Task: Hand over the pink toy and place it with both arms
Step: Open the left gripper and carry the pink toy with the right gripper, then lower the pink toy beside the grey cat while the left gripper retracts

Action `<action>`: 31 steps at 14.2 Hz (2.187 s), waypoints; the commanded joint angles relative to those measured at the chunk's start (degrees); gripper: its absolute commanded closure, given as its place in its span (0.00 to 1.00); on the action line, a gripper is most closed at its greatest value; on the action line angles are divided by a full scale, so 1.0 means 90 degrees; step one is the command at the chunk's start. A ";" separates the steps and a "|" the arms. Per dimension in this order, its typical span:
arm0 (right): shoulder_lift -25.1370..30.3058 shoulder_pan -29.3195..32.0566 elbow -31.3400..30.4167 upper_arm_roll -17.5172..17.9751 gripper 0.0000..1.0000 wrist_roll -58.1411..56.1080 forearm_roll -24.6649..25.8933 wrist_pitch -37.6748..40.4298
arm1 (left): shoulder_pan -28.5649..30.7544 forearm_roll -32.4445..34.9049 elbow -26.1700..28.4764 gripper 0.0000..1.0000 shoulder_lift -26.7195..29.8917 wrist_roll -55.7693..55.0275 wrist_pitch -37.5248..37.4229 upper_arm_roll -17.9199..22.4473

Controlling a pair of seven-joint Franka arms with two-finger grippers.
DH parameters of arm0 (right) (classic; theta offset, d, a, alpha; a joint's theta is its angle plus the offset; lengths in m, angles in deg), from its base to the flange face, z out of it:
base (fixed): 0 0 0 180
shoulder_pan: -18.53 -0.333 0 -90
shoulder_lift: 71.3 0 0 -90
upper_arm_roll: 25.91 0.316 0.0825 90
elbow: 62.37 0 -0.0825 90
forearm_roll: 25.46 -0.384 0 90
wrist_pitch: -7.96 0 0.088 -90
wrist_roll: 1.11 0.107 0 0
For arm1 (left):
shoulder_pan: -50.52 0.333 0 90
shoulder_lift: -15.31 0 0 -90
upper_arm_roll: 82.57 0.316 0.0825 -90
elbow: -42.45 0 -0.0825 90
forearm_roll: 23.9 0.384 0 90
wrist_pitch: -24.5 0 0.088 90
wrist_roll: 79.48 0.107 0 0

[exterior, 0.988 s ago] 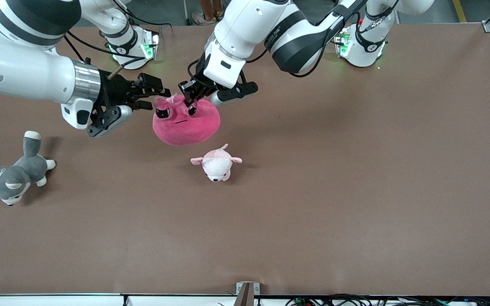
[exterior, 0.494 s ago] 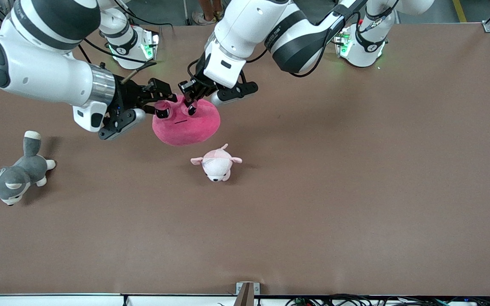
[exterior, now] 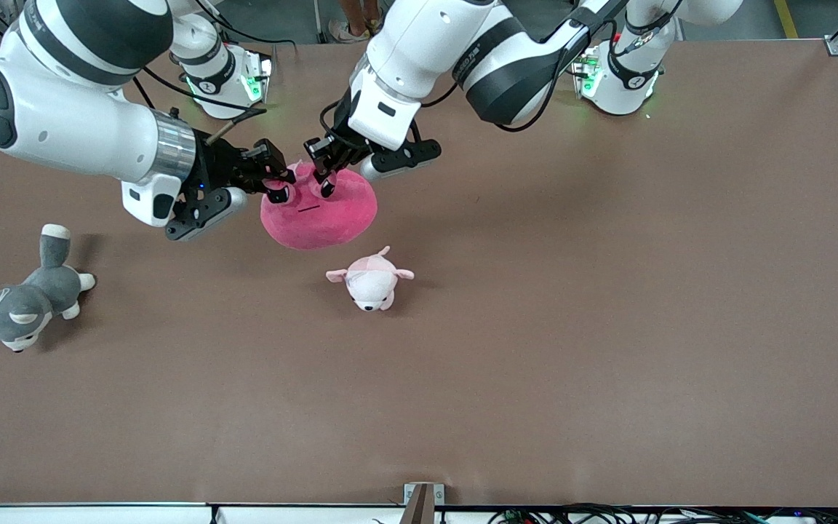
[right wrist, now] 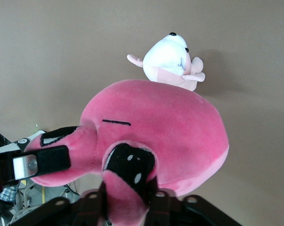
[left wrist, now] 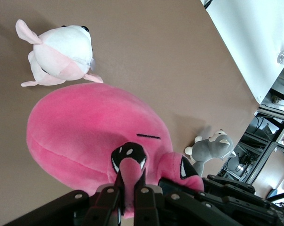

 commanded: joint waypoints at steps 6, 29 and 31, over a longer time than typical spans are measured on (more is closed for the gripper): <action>0.0020 0.0166 0.0264 -0.0034 1.00 0.0046 0.0063 0.0051 | -0.0050 -0.0025 -0.0163 0.35 -0.0013 -0.0084 0.0022 0.0017; -0.1356 0.2979 0.0314 -0.0025 1.00 -0.2404 0.1353 0.0666 | 0.3503 0.2104 0.0062 0.00 0.0641 0.4982 -0.4147 0.0202; -0.1542 0.3028 0.0314 -0.0025 1.00 -0.2541 0.1187 0.0598 | 0.3748 0.2123 0.0052 0.00 0.0807 0.5450 -0.4392 0.0222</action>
